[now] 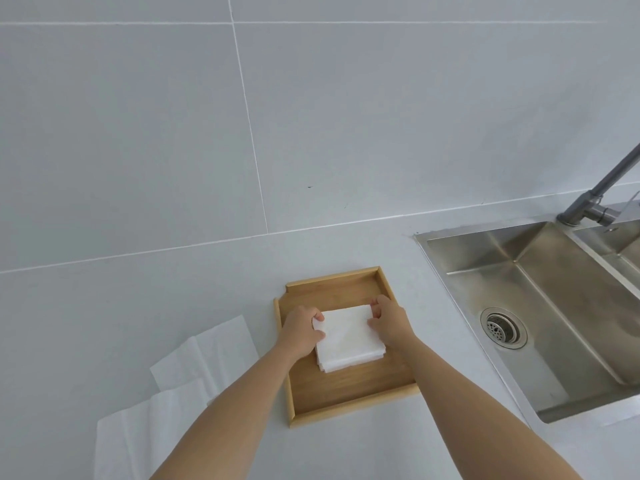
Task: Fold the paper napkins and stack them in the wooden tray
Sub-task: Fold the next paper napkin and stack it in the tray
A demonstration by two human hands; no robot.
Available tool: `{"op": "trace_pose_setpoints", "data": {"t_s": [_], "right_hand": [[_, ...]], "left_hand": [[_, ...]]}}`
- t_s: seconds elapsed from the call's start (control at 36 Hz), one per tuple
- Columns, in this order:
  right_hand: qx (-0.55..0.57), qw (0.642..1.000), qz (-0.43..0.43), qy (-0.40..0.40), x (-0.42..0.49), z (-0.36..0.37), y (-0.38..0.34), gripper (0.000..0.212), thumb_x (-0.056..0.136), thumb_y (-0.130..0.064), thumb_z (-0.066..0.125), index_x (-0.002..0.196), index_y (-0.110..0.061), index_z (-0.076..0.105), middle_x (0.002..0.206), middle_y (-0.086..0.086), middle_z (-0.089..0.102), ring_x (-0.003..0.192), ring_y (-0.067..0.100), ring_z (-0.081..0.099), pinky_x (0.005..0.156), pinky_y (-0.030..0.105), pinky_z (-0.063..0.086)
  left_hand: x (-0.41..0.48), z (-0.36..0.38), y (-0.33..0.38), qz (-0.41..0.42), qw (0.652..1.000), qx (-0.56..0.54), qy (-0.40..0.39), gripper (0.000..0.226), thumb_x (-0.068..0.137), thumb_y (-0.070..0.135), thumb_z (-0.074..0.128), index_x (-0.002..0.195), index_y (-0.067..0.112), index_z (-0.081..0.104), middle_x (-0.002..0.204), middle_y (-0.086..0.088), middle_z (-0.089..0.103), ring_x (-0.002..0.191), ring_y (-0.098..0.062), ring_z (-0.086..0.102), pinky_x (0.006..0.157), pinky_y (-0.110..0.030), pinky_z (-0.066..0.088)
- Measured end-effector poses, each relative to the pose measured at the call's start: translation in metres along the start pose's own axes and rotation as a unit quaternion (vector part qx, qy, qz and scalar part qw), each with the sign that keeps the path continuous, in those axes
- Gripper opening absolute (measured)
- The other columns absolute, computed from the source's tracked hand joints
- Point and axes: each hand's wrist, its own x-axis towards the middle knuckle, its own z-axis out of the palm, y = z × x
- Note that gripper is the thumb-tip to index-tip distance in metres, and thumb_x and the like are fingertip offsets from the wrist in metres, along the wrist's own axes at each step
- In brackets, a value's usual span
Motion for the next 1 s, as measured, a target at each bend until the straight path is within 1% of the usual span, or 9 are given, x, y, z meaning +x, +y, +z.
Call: {"op": "trace_pose_setpoints", "data": {"t_s": [0.06,0.14,0.22,0.28,0.33,0.44,0.58,0.75,1.0], "right_hand": [[-0.042,0.999,-0.011,-0.003,-0.003,0.0,-0.001,0.03,0.089,0.003,0.042,0.115,-0.011,0.048,0.097,0.004,0.055,0.089,0.02,0.049,0.073,0.028,0.041],[-0.113,0.993,-0.021,-0.011,-0.007,-0.001,-0.003,0.041,0.088,0.004,0.041,0.126,-0.011,0.042,0.116,0.009,0.049,0.096,0.023,0.051,0.072,0.027,0.041],[-0.172,0.985,-0.02,-0.004,-0.012,-0.001,-0.008,0.026,0.085,0.009,0.037,0.101,-0.012,0.04,0.119,0.01,0.042,0.09,0.022,0.042,0.063,0.027,0.037],[-0.199,0.98,-0.025,0.006,-0.015,-0.003,-0.014,0.022,0.087,0.006,0.038,0.1,-0.012,0.038,0.129,0.011,0.039,0.106,0.025,0.043,0.071,0.029,0.04],[-0.218,0.975,-0.045,0.018,-0.016,-0.006,-0.021,0.031,0.091,-0.004,0.041,0.121,-0.011,0.038,0.14,0.011,0.031,0.123,0.028,0.038,0.084,0.033,0.043],[-0.232,0.969,-0.085,0.02,-0.021,-0.008,-0.041,0.064,0.097,-0.028,0.041,0.149,-0.017,0.005,0.159,0.012,0.0,0.145,0.03,0.011,0.114,0.04,0.026],[-0.26,0.959,-0.108,0.014,-0.03,0.002,-0.071,0.074,0.098,-0.045,0.029,0.146,-0.017,-0.02,0.157,0.013,-0.022,0.147,0.03,-0.013,0.121,0.045,0.002],[-0.262,0.956,-0.13,-0.012,-0.041,0.023,-0.103,0.076,0.098,-0.047,0.025,0.143,-0.017,-0.027,0.155,0.012,-0.029,0.145,0.029,-0.022,0.119,0.047,-0.004],[-0.237,0.957,-0.163,-0.032,-0.061,0.068,-0.143,0.078,0.096,-0.049,0.03,0.146,-0.019,-0.022,0.156,0.01,-0.025,0.146,0.028,-0.019,0.119,0.046,-0.004]], "left_hand": [[-0.002,0.001,-0.001,0.009,0.999,0.033,-0.007,0.034,0.09,0.008,0.058,0.124,0.007,0.054,0.13,-0.012,0.046,0.113,-0.026,0.053,0.092,-0.026,0.043],[-0.006,0.0,-0.003,0.034,0.994,0.104,-0.013,0.04,0.092,0.014,0.055,0.131,0.011,0.049,0.134,-0.006,0.04,0.12,-0.02,0.047,0.096,-0.027,0.042],[-0.009,-0.004,-0.004,0.065,0.983,0.17,-0.006,0.043,0.093,0.022,0.053,0.135,0.014,0.048,0.139,-0.004,0.037,0.131,-0.019,0.036,0.104,-0.029,0.038],[-0.011,-0.009,-0.003,0.077,0.976,0.202,-0.002,0.045,0.094,0.026,0.05,0.137,0.016,0.046,0.146,-0.006,0.031,0.138,-0.022,0.027,0.112,-0.034,0.031],[-0.013,-0.016,-0.005,0.089,0.968,0.235,0.002,0.045,0.095,0.028,0.045,0.14,0.02,0.041,0.154,-0.009,0.021,0.144,-0.026,0.018,0.119,-0.04,0.02],[-0.015,-0.034,-0.015,0.11,0.948,0.299,0.019,0.05,0.098,0.034,0.036,0.146,0.028,0.024,0.161,-0.008,0.001,0.148,-0.026,0.002,0.12,-0.043,0.011],[-0.021,-0.063,-0.031,0.108,0.924,0.365,0.023,0.057,0.099,0.04,0.031,0.149,0.03,0.006,0.161,-0.004,-0.011,0.149,-0.024,-0.011,0.121,-0.046,-0.001],[-0.031,-0.101,-0.055,0.108,0.911,0.396,0.046,0.062,0.098,0.045,0.03,0.149,0.031,-0.003,0.16,-0.006,-0.012,0.148,-0.026,-0.012,0.12,-0.048,-0.001],[-0.052,-0.137,-0.104,0.09,0.914,0.393,0.055,0.065,0.097,0.046,0.031,0.149,0.03,-0.006,0.161,-0.005,-0.011,0.149,-0.024,-0.009,0.121,-0.046,0.0]]}}
